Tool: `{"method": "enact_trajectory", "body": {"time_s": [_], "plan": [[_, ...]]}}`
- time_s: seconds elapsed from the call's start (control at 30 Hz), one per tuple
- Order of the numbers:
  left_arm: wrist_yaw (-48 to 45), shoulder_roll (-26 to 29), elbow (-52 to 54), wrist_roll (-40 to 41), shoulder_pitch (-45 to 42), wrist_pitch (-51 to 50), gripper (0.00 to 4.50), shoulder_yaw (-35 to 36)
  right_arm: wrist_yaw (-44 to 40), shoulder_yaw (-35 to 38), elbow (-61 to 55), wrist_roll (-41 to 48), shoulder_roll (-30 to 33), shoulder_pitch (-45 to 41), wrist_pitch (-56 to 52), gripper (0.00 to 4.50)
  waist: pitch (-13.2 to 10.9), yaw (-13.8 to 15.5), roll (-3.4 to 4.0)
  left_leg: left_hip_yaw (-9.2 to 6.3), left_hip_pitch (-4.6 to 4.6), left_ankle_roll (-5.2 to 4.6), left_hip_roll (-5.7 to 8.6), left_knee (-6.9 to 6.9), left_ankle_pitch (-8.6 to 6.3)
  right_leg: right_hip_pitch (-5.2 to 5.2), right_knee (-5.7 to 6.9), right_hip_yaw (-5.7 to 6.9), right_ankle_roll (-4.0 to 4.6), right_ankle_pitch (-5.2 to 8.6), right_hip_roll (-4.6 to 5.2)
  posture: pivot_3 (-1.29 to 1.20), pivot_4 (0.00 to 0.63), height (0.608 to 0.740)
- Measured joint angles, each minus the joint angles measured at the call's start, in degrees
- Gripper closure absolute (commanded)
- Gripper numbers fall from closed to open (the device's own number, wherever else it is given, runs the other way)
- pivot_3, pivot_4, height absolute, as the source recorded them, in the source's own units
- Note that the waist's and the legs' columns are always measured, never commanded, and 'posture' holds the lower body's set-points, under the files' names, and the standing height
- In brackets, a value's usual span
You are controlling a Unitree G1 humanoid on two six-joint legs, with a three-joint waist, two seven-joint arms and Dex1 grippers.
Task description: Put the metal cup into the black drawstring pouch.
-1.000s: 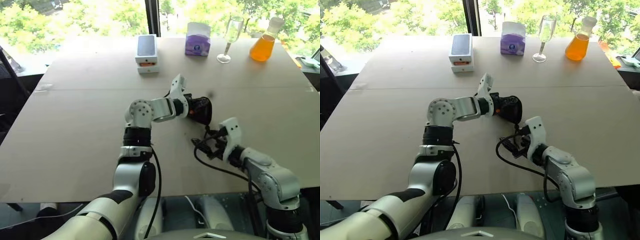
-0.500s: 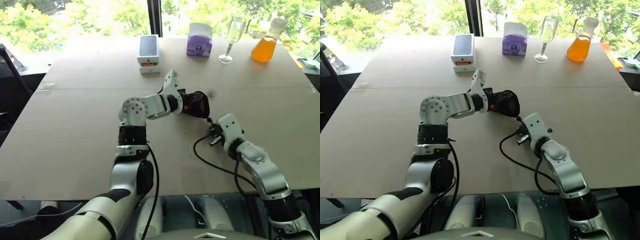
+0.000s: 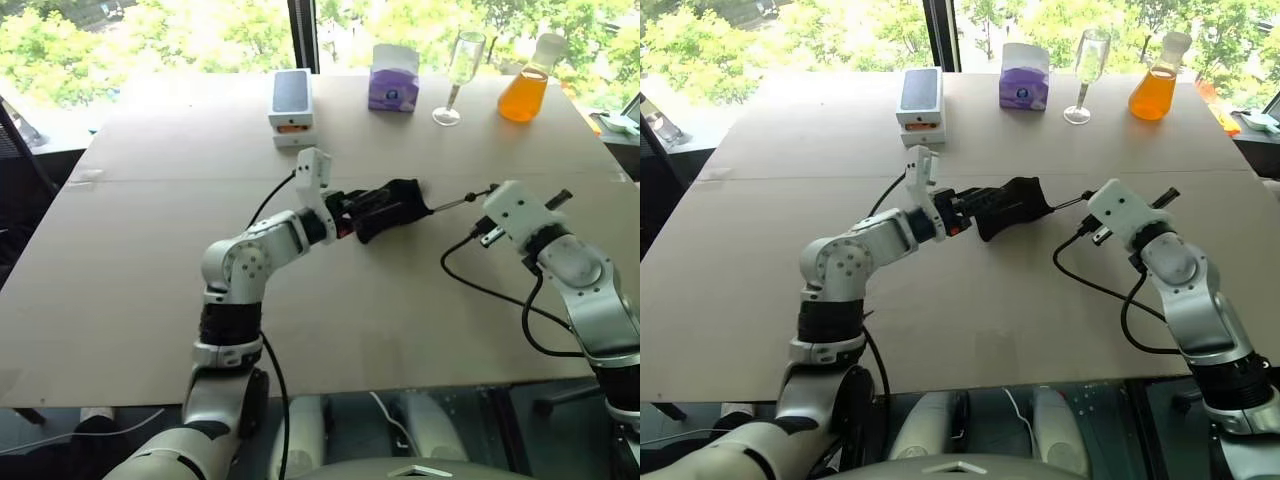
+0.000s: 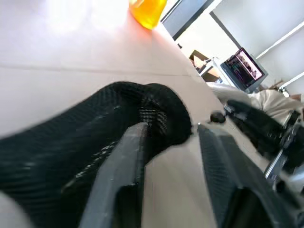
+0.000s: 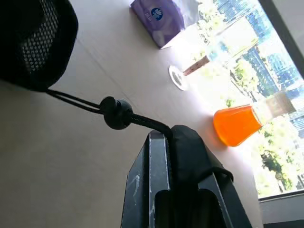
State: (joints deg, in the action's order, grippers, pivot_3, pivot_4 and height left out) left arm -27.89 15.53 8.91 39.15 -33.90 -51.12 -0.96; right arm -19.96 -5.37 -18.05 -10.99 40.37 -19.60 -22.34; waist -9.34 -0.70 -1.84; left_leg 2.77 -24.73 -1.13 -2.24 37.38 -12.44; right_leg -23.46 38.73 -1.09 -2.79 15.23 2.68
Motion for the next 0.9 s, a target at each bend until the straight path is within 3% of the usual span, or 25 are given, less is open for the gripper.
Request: {"method": "enact_trajectory", "body": {"time_s": [0.13, 0.3, 0.6, 0.9], "plan": [[-6.3, 0.2, 2.6, -1.9, 0.5, 5.1, 2.0, -4.4, -3.6, 0.2, -1.7, -0.3, 2.6, -3.5, 2.7, 4.5, 0.0, 1.0, 0.0, -0.03, -0.04, -0.19, 0.03, 0.1, -0.1, 0.05, -0.05, 0.06, 0.0, 0.0, 0.04, 0.0, 0.15, 0.74], [-8.6, -1.7, 1.1, -3.0, -5.2, 8.3, 2.0, -5.3, -6.5, 0.7, -2.6, -0.3, 3.6, -5.6, 3.2, 4.5, 0.0, 1.4, 0.0, -0.05, -0.04, -0.29, 0.02, 0.11, -0.16, 0.06, -0.05, 0.1, 0.0, 0.0, 0.0, 0.0, 0.15, 0.74], [-15.0, -3.2, -13.9, -13.0, -14.1, 19.6, 2.0, -10.6, -10.6, 2.1, -6.9, 0.3, 3.8, -7.8, 2.6, 4.5, 0.0, 1.4, 0.0, -0.01, -0.1, -0.31, 0.03, 0.11, -0.17, 0.05, -0.13, 0.13, -0.01, 0.0, -0.02, 0.0, 0.15, 0.74], [-16.1, -11.0, -25.4, -20.4, -19.9, 30.4, 2.0, -12.6, -12.7, 2.1, -9.4, 0.0, 3.9, -7.8, 1.3, 4.5, 0.0, 1.4, 0.0, -0.02, -0.14, -0.34, 0.02, 0.1, -0.19, 0.05, -0.22, 0.13, -0.01, 0.0, -0.02, 0.0, 0.15, 0.74]]}}
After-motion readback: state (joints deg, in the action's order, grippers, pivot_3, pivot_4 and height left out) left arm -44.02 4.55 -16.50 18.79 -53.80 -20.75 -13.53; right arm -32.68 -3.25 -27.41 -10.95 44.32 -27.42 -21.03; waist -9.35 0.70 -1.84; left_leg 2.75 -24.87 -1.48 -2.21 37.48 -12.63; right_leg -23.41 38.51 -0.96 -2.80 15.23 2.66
